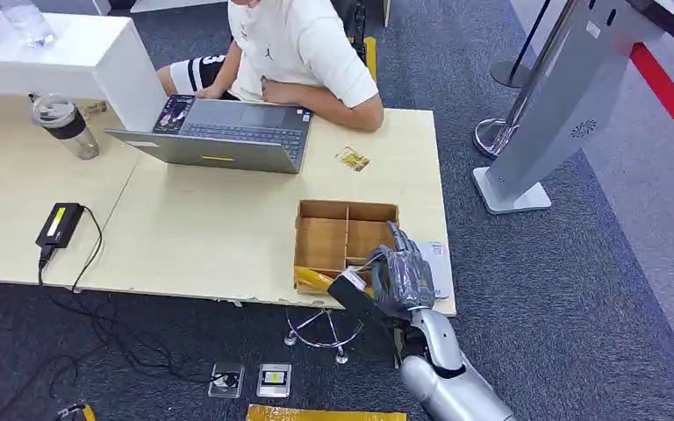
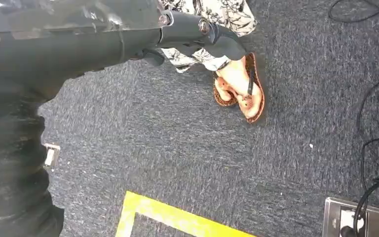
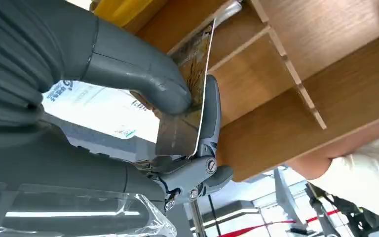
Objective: Pass the card to the sensor for recognition and then transmit it.
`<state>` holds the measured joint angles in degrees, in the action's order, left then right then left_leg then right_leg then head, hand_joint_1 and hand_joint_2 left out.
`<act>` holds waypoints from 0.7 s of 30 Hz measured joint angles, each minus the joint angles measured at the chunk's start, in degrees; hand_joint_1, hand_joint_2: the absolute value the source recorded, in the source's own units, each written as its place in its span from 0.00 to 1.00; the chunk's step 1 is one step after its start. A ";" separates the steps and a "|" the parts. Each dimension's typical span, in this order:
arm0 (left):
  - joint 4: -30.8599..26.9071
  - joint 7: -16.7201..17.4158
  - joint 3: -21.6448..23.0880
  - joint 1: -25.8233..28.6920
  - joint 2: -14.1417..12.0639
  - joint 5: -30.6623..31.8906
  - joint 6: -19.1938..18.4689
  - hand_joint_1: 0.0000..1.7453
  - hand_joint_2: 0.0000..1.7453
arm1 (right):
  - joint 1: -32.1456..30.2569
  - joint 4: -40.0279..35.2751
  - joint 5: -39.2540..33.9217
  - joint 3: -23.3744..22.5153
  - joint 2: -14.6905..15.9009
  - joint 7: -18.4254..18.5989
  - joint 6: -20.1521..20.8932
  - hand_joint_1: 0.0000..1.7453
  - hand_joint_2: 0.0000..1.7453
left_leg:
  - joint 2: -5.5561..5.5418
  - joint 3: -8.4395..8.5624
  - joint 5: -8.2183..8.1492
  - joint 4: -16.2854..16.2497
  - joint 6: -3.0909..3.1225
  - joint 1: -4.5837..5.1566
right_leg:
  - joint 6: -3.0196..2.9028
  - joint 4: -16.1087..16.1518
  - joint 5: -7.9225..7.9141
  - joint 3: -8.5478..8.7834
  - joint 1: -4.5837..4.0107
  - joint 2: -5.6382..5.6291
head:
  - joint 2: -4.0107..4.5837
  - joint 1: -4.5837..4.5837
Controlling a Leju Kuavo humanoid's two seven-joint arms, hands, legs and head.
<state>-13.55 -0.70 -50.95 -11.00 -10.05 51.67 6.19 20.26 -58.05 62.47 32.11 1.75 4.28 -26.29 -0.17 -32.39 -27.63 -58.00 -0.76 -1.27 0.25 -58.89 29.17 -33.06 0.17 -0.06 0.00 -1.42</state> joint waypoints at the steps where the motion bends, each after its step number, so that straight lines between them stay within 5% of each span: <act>1: 0.11 0.00 0.04 0.00 0.00 -0.04 0.00 0.00 1.00 | -0.02 -0.22 -0.17 0.00 0.04 0.00 0.00 1.00 1.00 | 0.00 0.00 0.00 0.00 0.00 0.00 | 0.00 0.00 0.00 0.00 0.00 0.00 | 0.00 -0.02; 12: 0.70 -0.20 0.52 0.01 0.09 -0.74 1.36 0.00 1.00 | -0.11 -12.31 -4.63 -2.80 0.59 -2.54 0.63 1.00 1.00 | 0.01 -0.01 0.01 0.00 0.00 0.00 | 0.00 -0.01 -0.01 0.02 0.00 0.00 | 0.00 -0.02; 17: 0.98 -1.53 0.81 -0.01 0.50 -1.14 2.05 0.00 1.00 | 2.15 -18.93 -6.49 -4.90 -1.53 -10.47 -1.66 1.00 1.00 | 0.02 0.01 0.01 0.00 0.00 0.00 | -0.01 -0.02 -0.02 0.03 0.00 -0.01 | 0.00 0.00; 21: 1.29 -2.62 1.64 -0.04 0.55 -0.83 1.75 0.00 1.00 | 5.99 -21.05 -6.80 -5.86 -4.24 -12.02 -2.69 1.00 1.00 | 0.02 0.00 0.06 0.00 -0.04 0.00 | -0.02 -0.08 -0.03 0.01 0.00 -0.01 | 0.00 0.00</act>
<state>-12.26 -3.32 -49.31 -11.04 -9.51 50.84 7.94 26.24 -79.10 55.67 26.25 -2.49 -7.74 -28.98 -0.15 -32.39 -27.57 -58.00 -0.80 -1.27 0.23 -58.97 29.13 -33.04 0.17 -0.07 0.00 -1.42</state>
